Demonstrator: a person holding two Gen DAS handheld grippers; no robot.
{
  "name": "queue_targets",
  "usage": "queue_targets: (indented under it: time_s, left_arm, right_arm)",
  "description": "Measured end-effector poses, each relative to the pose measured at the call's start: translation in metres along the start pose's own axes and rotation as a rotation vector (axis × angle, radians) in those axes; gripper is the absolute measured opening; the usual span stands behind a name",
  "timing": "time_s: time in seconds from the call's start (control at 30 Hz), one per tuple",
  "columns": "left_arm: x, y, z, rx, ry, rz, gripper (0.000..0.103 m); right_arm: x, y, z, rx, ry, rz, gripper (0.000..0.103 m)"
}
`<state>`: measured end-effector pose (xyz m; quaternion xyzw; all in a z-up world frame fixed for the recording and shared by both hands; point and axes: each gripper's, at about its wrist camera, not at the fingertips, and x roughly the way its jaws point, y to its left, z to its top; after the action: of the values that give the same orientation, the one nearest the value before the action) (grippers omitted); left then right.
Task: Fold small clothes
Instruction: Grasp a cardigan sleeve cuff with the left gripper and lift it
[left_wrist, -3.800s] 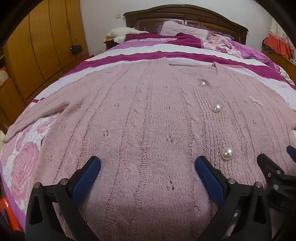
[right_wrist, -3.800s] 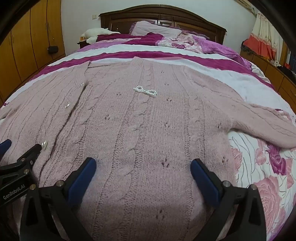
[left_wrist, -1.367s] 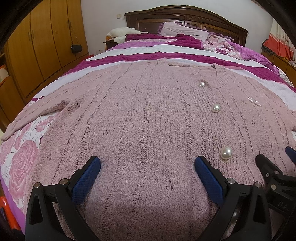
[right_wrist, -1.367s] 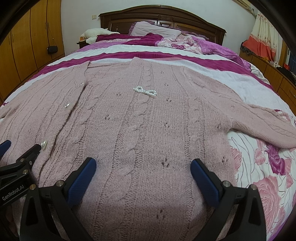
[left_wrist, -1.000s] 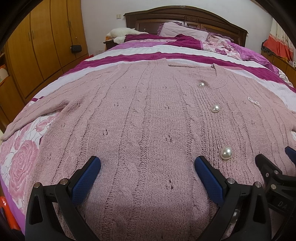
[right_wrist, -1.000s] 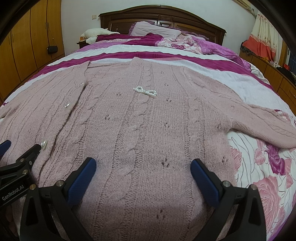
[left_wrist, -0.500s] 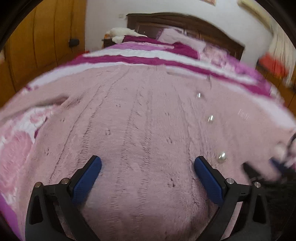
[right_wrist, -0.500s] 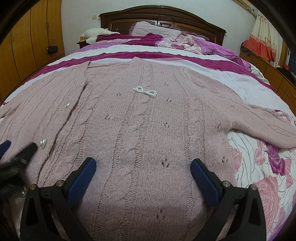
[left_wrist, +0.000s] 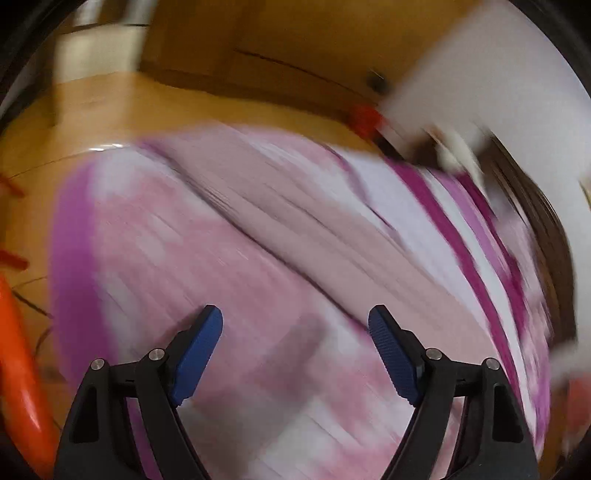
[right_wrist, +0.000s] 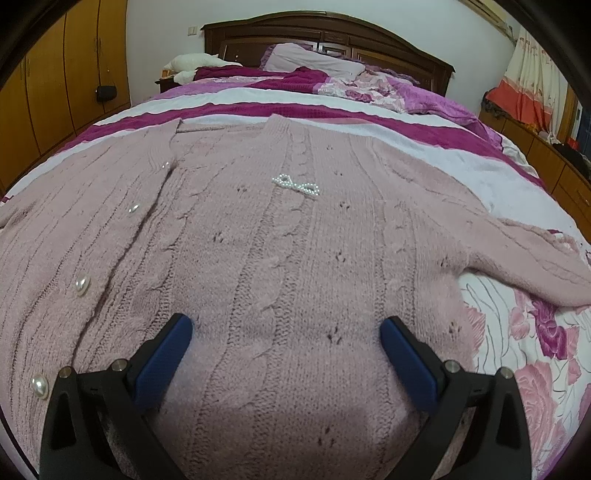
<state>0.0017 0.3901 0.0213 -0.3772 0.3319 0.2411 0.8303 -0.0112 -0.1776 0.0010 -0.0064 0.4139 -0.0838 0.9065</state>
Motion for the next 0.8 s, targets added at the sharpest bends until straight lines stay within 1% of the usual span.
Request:
queue_targets:
  time_s: [0.03, 0.07, 0.1, 0.2, 0.23, 0.27, 0.3, 0.33, 0.37, 0.4, 0.47, 0.53, 0.57, 0.6, 0.67, 0.7, 0.77, 0.8]
  left_arm:
    - [0.009, 0.018, 0.013, -0.032, -0.01, 0.023, 0.057]
    - [0.015, 0.029, 0.022, -0.057, -0.012, 0.023, 0.054]
    - [0.022, 0.044, 0.033, -0.099, -0.035, 0.005, 0.053]
    - [0.033, 0.067, 0.044, -0.185, -0.163, -0.022, 0.053]
    - [0.035, 0.071, 0.046, -0.202, -0.182, -0.034, 0.053]
    - [0.037, 0.071, 0.048, -0.209, -0.202, -0.036, 0.051]
    - [0.04, 0.067, 0.051, -0.211, -0.219, -0.032, 0.041]
    - [0.044, 0.065, 0.054, -0.212, -0.205, -0.038, 0.0]
    - [0.054, 0.057, 0.059, -0.211, -0.162, -0.033, 0.0]
    - [0.061, 0.056, 0.068, -0.221, -0.123, 0.004, 0.0]
    - [0.052, 0.048, 0.062, -0.223, -0.156, 0.057, 0.0]
    - [0.032, 0.018, 0.051, -0.176, -0.181, -0.01, 0.0]
    - [0.024, 0.002, 0.044, -0.13, -0.188, -0.041, 0.0]
    - [0.009, -0.026, 0.031, -0.042, -0.205, -0.075, 0.0]
    - [-0.011, -0.06, 0.011, 0.062, -0.222, -0.128, 0.0]
    - [-0.024, -0.086, -0.005, 0.139, -0.227, -0.177, 0.0]
    - [-0.04, -0.113, -0.028, 0.226, -0.215, -0.251, 0.0]
    - [-0.05, -0.126, -0.043, 0.279, -0.198, -0.3, 0.0]
  right_arm:
    - [0.0, 0.0, 0.0, 0.001, 0.0, 0.001, 0.103]
    - [0.0, 0.0, 0.0, 0.002, 0.0, 0.004, 0.103]
    - [0.0, -0.001, 0.0, 0.004, -0.001, 0.006, 0.103]
    - [0.0, -0.003, -0.001, 0.011, -0.005, 0.015, 0.103]
    - [0.0, -0.003, -0.001, 0.013, -0.006, 0.017, 0.103]
    - [0.0, -0.003, -0.001, 0.014, -0.006, 0.018, 0.103]
    - [0.0, -0.003, -0.001, 0.014, -0.006, 0.016, 0.103]
    - [0.0, -0.003, -0.001, 0.013, -0.007, 0.015, 0.103]
    - [0.0, -0.004, -0.001, 0.013, -0.008, 0.014, 0.103]
    - [0.0, -0.004, -0.001, 0.013, -0.009, 0.013, 0.103]
    - [0.0, -0.004, -0.001, 0.015, -0.012, 0.016, 0.103]
    - [0.0, -0.005, -0.002, 0.021, -0.015, 0.022, 0.103]
    - [0.0, -0.006, -0.003, 0.026, -0.017, 0.027, 0.103]
    - [0.0, -0.007, -0.003, 0.028, -0.019, 0.03, 0.103]
    - [0.0, -0.006, -0.003, 0.03, -0.018, 0.032, 0.103]
    - [0.0, -0.006, -0.003, 0.029, -0.019, 0.031, 0.103]
    - [0.0, -0.006, -0.003, 0.03, -0.019, 0.033, 0.103]
    - [0.0, -0.006, -0.003, 0.032, -0.02, 0.035, 0.103]
